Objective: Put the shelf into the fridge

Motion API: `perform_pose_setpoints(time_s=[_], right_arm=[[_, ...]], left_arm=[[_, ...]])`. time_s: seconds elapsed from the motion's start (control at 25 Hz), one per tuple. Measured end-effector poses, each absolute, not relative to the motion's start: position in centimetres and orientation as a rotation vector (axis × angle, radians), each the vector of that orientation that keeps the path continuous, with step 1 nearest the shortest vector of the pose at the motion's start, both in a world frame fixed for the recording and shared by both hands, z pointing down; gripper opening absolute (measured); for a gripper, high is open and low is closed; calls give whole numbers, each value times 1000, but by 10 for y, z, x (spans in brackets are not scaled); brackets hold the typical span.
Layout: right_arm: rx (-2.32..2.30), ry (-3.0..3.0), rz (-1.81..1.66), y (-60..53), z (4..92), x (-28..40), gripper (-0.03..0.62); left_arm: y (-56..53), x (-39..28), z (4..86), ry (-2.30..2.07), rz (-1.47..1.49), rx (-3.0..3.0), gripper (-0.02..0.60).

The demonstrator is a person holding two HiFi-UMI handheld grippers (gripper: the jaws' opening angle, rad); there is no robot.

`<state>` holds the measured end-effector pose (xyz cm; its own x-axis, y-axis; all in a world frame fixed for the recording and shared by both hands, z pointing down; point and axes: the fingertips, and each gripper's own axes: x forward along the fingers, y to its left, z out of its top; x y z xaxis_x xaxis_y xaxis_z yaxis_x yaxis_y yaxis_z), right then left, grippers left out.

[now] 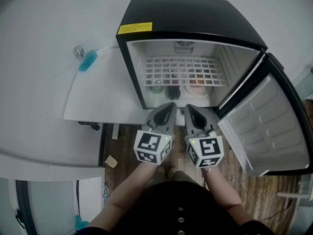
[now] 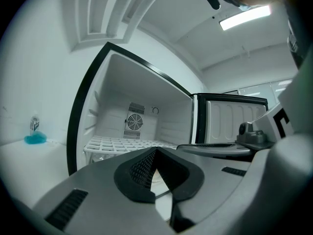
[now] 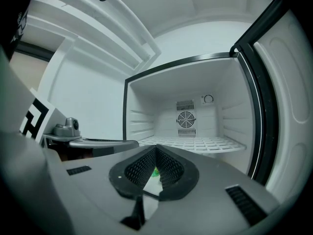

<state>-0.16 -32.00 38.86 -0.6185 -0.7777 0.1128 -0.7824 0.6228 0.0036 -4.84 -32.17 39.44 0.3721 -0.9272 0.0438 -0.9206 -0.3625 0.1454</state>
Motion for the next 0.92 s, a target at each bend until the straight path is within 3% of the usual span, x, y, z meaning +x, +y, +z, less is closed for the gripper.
perform_pose_setpoints(time_s=[0.92], right_arm=[[1351,-2712,115,-329,392,3,8]], left_arm=[[-323,-46,397,-1631,-41,2514,6]])
